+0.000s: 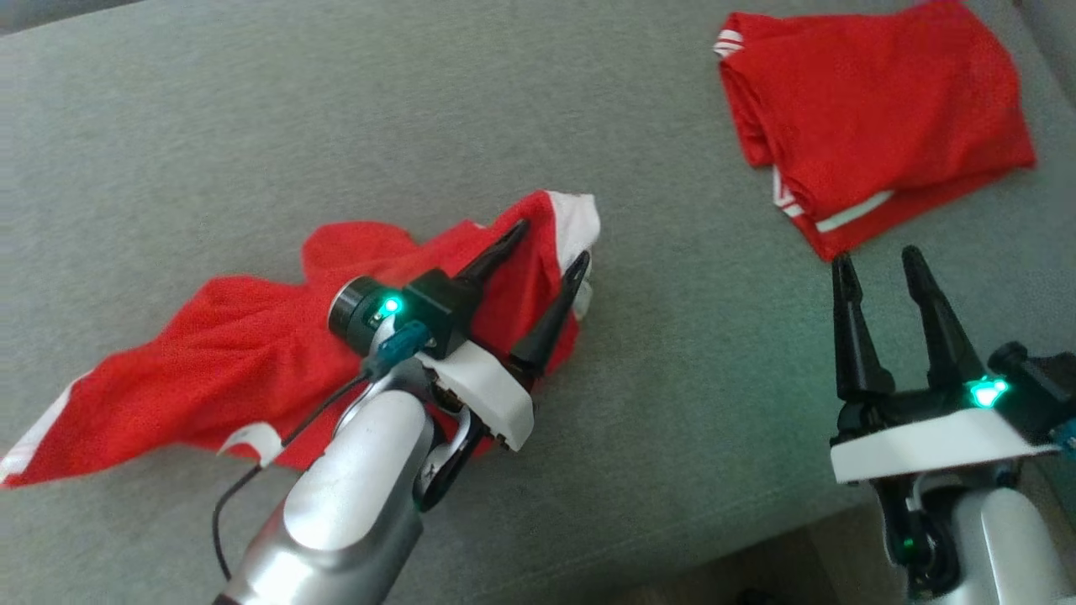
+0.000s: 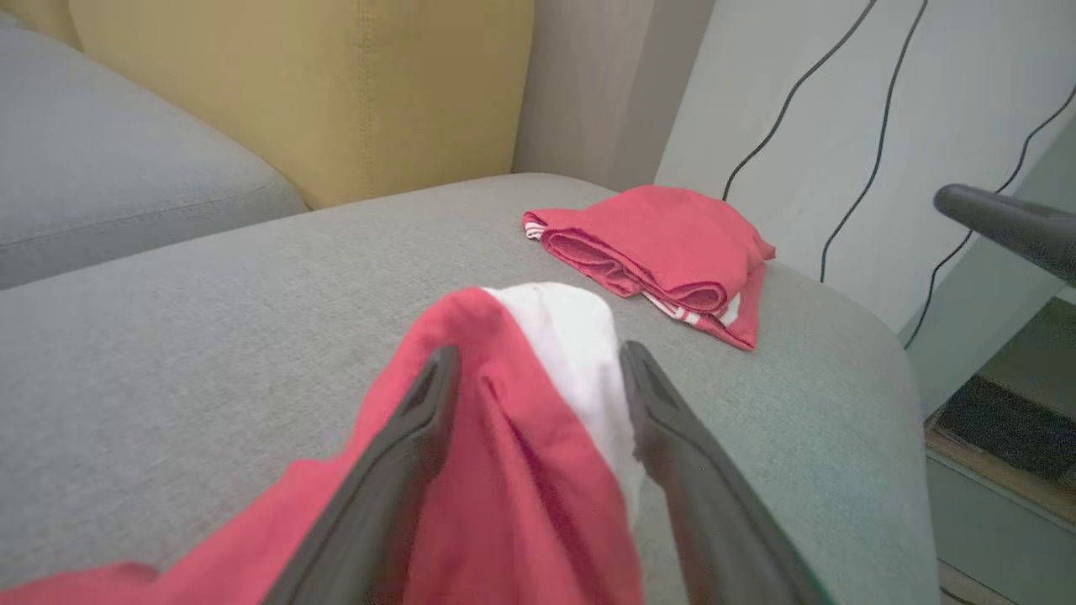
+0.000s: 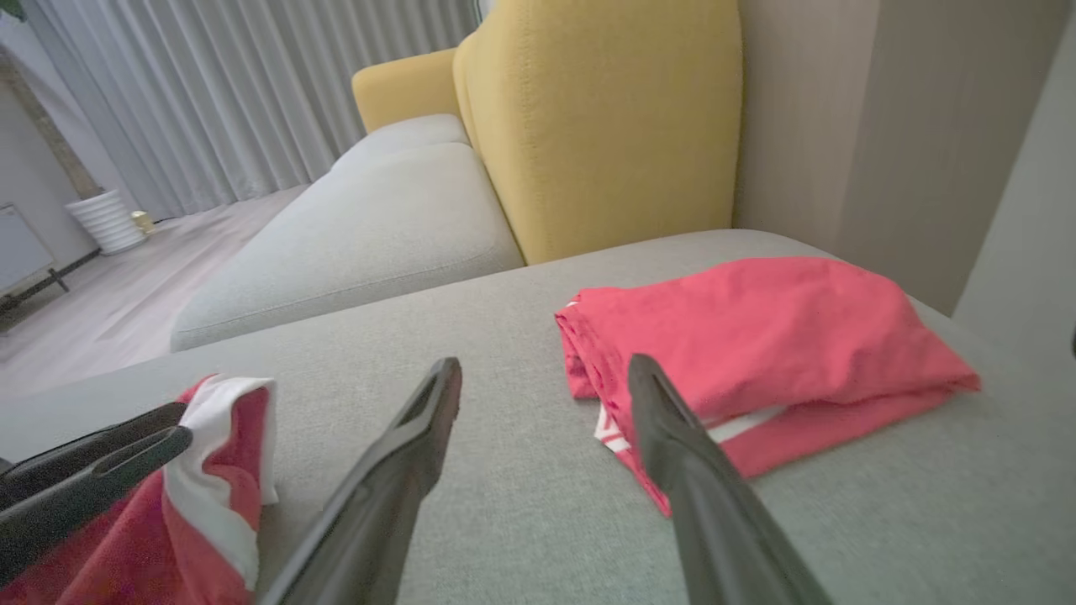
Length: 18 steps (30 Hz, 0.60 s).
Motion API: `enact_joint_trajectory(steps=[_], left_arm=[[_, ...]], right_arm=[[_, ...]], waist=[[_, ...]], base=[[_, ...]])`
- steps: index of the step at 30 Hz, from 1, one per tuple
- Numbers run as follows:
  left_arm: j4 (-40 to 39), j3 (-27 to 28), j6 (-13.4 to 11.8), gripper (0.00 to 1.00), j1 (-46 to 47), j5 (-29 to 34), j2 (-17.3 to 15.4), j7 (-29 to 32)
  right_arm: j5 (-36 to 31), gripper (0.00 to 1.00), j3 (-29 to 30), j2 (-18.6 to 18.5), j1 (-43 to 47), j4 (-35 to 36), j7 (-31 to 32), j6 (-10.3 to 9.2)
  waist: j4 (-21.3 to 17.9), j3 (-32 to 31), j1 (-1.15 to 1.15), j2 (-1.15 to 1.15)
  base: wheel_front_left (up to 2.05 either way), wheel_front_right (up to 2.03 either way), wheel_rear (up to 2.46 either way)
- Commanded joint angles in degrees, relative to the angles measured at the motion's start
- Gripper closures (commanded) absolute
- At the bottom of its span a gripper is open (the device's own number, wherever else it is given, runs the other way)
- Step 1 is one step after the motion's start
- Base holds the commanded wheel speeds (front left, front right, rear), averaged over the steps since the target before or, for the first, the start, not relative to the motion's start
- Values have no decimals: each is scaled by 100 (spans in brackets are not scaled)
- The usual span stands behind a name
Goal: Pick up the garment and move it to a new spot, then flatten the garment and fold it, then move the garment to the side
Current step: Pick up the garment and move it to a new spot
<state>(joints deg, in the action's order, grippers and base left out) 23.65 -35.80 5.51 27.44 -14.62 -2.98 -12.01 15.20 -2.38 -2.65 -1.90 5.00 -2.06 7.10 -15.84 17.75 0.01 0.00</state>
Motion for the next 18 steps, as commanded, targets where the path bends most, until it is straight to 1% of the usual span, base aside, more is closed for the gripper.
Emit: enact_joint_trajectory(steps=[1,4,7,12,15,18], left_arm=[[-239,171,-52,0,146,47,-49,-112],[-474,273,-152,0,-42,39,-129,-222],[-836,513,-356,0,-276,8,-235,-275],[-1469,1118,-743,0,-662,-60,-441,-295],[-1747,1493,-900,0,-895,-76,-563,-296],[-1877,1803,-1001,0,-1151,-97,-672,-297]], right_arm=[[-20,0,-122,-23,-193,160,-62,39],[-74,0,-119,-23,-213,127,-50,39],[-145,0,-111,-23,-208,126,-3,39],[-250,0,-113,-23,-183,159,103,39],[-321,0,-154,-23,-169,169,167,39],[-357,0,-187,-23,-142,163,224,39]], waist=[[185,-112,-1,0],[407,-267,-1,0],[647,-436,-1,0],[1021,-655,-1,0],[1210,-772,-1,0],[1362,-895,-1,0]], base=[[0,0,0],[0,0,0],[0,0,0],[0,0,0],[0,0,0],[0,0,0]])
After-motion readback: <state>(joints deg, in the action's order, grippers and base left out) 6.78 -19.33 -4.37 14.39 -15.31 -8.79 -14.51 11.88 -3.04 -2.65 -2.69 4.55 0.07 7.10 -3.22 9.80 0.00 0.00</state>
